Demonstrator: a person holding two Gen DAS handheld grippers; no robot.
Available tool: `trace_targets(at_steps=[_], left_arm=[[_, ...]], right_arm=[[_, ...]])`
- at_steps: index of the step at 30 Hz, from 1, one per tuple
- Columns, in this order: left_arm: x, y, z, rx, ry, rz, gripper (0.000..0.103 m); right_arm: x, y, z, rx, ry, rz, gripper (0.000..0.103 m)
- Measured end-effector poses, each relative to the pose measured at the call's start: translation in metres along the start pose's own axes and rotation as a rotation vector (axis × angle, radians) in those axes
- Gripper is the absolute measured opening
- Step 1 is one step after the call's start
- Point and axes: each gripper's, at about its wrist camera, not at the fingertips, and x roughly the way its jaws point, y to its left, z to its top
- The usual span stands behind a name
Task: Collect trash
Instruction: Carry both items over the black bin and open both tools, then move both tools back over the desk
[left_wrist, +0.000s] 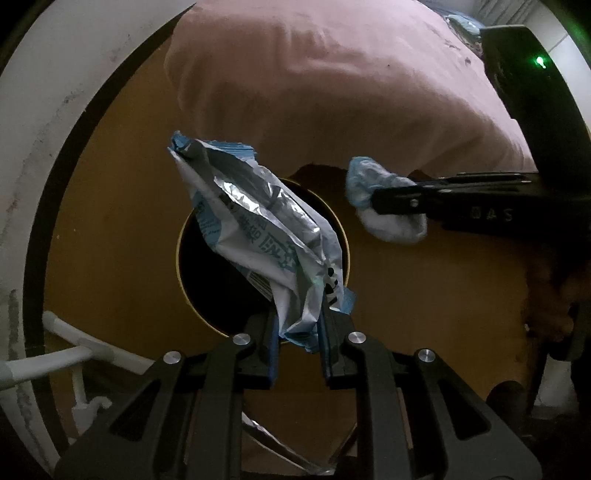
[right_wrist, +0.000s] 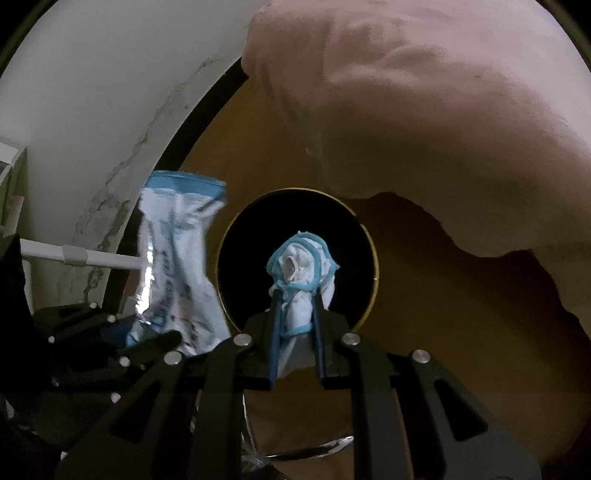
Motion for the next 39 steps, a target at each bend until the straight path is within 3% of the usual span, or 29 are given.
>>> trace_targets(at_steps=[1,2,3,4,5,12,14,17,20,22,24,28,30,33,36,39], left_arm=[[-0.006,-0.006,-0.008,-0.005,-0.003,-0.007,0.021],[-0.007,-0.003,-0.007,-0.012,-0.003,-0.018,0.038],[-0.012,-0.009,-0.006,-0.011,-0.006,-0.022,0.051],[-0.016,-0.015,-0.002,-0.008,-0.02,-0.017,0.069],[-0.021,-0.016,0.0,-0.003,-0.042,-0.006,0.07],[-0.068,-0.03,-0.004,0.019,-0.123,0.071,0.071],[-0.097,-0.039,-0.006,0.037,-0.168,0.089,0.078],[-0.171,-0.055,-0.026,0.03,-0.28,0.14,0.093],[-0.235,-0.056,-0.053,-0.034,-0.377,0.179,0.096],[-0.287,-0.044,-0.096,-0.121,-0.461,0.196,0.096],[-0.322,-0.027,-0.141,-0.208,-0.505,0.264,0.096],[-0.379,0.023,-0.254,-0.472,-0.545,0.522,0.096],[-0.399,0.049,-0.32,-0.626,-0.54,0.609,0.096],[-0.422,0.079,-0.418,-0.842,-0.537,0.674,0.096],[-0.438,0.097,-0.497,-1.016,-0.516,0.746,0.096],[-0.45,0.11,-0.56,-1.119,-0.523,0.751,0.096]], right_arm=[[-0.001,-0.002,0.002,0.001,0.001,0.001,0.015],[-0.001,0.0,0.003,-0.002,0.002,0.002,0.022],[-0.002,0.001,0.005,-0.006,0.0,0.002,0.045],[-0.002,-0.003,0.012,-0.006,-0.015,-0.003,0.06],[-0.006,-0.005,0.013,-0.005,-0.036,-0.007,0.077],[-0.046,0.007,0.01,-0.05,-0.084,-0.012,0.078],[-0.073,0.013,0.007,-0.049,-0.129,-0.024,0.078],[-0.131,0.035,0.0,-0.108,-0.233,-0.08,0.084],[-0.182,0.091,-0.013,-0.23,-0.346,-0.104,0.091],[-0.205,0.137,-0.024,-0.325,-0.391,-0.049,0.092],[-0.216,0.194,-0.039,-0.439,-0.406,0.031,0.092],[-0.211,0.336,-0.091,-0.722,-0.375,0.216,0.092],[-0.201,0.395,-0.12,-0.836,-0.326,0.294,0.092],[-0.184,0.494,-0.182,-1.052,-0.207,0.422,0.089],[-0.171,0.566,-0.229,-1.222,-0.117,0.478,0.085],[-0.155,0.609,-0.252,-1.318,-0.083,0.474,0.079]])
